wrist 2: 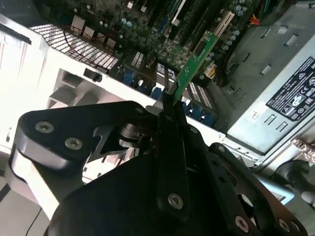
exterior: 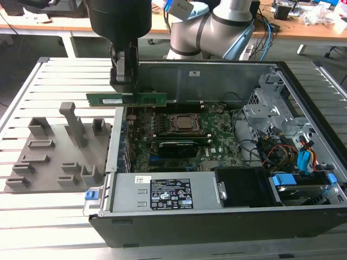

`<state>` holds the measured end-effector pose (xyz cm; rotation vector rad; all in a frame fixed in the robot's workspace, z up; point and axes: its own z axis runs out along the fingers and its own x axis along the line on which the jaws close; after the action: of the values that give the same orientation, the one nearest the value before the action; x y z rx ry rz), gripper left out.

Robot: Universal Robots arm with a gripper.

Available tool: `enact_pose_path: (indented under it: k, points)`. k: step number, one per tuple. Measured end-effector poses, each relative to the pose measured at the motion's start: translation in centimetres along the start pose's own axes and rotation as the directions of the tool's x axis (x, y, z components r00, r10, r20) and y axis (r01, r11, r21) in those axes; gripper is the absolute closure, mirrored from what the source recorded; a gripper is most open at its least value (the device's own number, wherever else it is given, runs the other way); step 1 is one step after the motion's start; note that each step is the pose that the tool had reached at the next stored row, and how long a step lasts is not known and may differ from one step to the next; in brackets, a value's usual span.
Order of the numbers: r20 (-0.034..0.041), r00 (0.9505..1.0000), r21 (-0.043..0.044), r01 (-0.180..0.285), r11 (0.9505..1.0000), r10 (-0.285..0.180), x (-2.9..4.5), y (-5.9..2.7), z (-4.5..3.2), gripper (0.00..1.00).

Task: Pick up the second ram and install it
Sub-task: 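Pick up the second ram and move it above second insertion slot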

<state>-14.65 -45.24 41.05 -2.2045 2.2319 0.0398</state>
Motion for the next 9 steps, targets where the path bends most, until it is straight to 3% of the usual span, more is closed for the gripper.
enact_pose_path:
  k: [9]
  points:
    - [0.0, 1.0, -0.001, 0.0, 1.0, 0.0, -0.1, -2.92, -0.04, 0.86]
